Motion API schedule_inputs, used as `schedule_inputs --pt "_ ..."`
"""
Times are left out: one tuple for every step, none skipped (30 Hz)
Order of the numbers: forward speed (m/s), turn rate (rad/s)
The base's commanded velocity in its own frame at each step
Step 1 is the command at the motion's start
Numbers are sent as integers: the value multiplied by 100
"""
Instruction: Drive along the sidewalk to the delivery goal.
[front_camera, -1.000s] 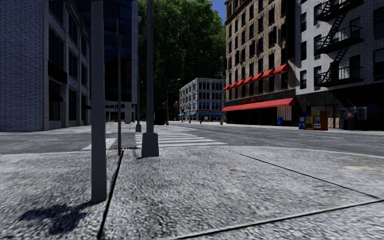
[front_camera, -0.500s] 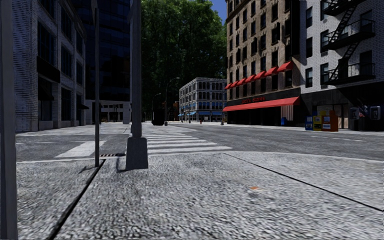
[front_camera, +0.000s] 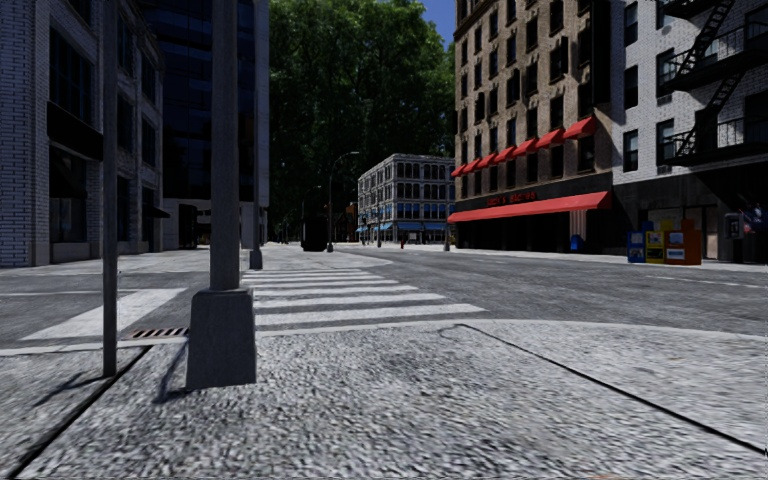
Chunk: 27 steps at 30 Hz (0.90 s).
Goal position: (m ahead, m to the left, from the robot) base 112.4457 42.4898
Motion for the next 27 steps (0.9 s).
schedule_inputs --pt "200 0" --pt "200 0" --pt "200 0" --pt "200 0" --pt "200 0" --pt "200 0" --pt "200 0" --pt "200 0" --pt "200 0" --pt "200 0" --pt "200 0" --pt "200 0" --pt "200 0" --pt "200 0" --pt "200 0" --pt "200 0" --pt "200 0" --pt "200 0" --pt "200 0" --pt "200 0" --pt "200 0" --pt "200 0" --pt "200 0" --pt "200 0" --pt "200 0" --pt "200 0" --pt "200 0"
